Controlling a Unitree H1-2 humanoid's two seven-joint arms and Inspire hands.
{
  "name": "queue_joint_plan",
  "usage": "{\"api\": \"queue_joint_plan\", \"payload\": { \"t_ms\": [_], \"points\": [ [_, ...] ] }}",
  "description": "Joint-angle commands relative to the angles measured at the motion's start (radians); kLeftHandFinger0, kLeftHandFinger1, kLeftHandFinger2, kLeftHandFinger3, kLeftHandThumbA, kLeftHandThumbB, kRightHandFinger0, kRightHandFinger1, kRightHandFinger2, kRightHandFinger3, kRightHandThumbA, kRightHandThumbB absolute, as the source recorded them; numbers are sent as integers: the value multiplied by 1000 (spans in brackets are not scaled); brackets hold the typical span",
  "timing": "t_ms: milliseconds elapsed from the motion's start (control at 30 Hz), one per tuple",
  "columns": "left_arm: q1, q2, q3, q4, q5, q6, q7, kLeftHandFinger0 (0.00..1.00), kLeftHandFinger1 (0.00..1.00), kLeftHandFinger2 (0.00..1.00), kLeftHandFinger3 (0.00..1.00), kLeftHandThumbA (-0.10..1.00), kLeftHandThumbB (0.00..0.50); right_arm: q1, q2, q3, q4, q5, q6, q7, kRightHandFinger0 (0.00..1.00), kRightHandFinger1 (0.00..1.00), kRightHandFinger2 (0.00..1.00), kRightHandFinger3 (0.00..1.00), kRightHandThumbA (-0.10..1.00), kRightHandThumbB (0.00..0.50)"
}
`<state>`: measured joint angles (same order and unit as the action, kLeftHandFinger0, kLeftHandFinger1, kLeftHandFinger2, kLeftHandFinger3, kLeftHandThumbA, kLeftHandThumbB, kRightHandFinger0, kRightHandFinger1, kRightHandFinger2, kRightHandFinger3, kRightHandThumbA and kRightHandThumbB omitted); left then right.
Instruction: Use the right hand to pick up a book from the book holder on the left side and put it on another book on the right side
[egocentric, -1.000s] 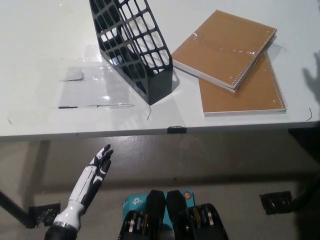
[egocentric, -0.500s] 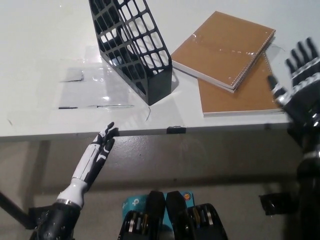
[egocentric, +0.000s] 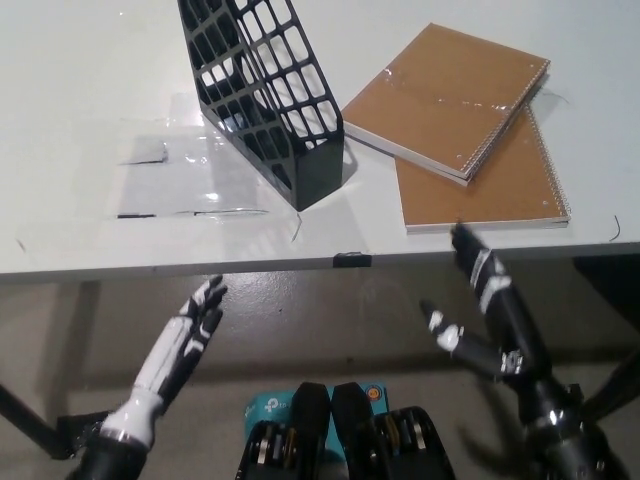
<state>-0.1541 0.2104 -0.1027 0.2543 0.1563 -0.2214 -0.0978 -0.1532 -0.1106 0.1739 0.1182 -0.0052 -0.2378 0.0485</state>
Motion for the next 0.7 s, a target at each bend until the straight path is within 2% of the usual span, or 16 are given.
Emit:
{"api": "queue_joint_plan", "payload": {
  "t_ms": [0,133,233,333,533,667],
  "points": [
    [39,11,-6,-46,-3,-47,-12,959,1000,1000,1000,1000,178,19,-23,22,20,-101,-97,9,1000,1000,1000,1000,591,246],
    [81,12,-13,-60,-5,-45,-16,943,1000,1000,1000,994,172,53,-24,30,40,-118,-91,8,960,1000,1000,1000,552,239],
    [104,11,-19,-75,0,-35,-17,941,1000,1000,1000,994,171,66,-26,33,56,-133,-97,5,940,1000,1000,1000,568,249],
    [111,9,-17,-75,-3,-35,-13,939,1000,1000,1000,987,181,70,-27,36,62,-137,-89,10,933,1000,1000,1000,576,248],
    [107,7,-16,-74,0,-30,-10,937,1000,1000,1000,981,167,54,-27,35,79,-136,-78,18,903,970,1000,1000,555,257],
    [97,2,-10,-65,-12,-32,-9,942,1000,1000,1000,978,179,34,-34,36,96,-147,-79,24,885,946,1000,1000,547,247]
  ]
}}
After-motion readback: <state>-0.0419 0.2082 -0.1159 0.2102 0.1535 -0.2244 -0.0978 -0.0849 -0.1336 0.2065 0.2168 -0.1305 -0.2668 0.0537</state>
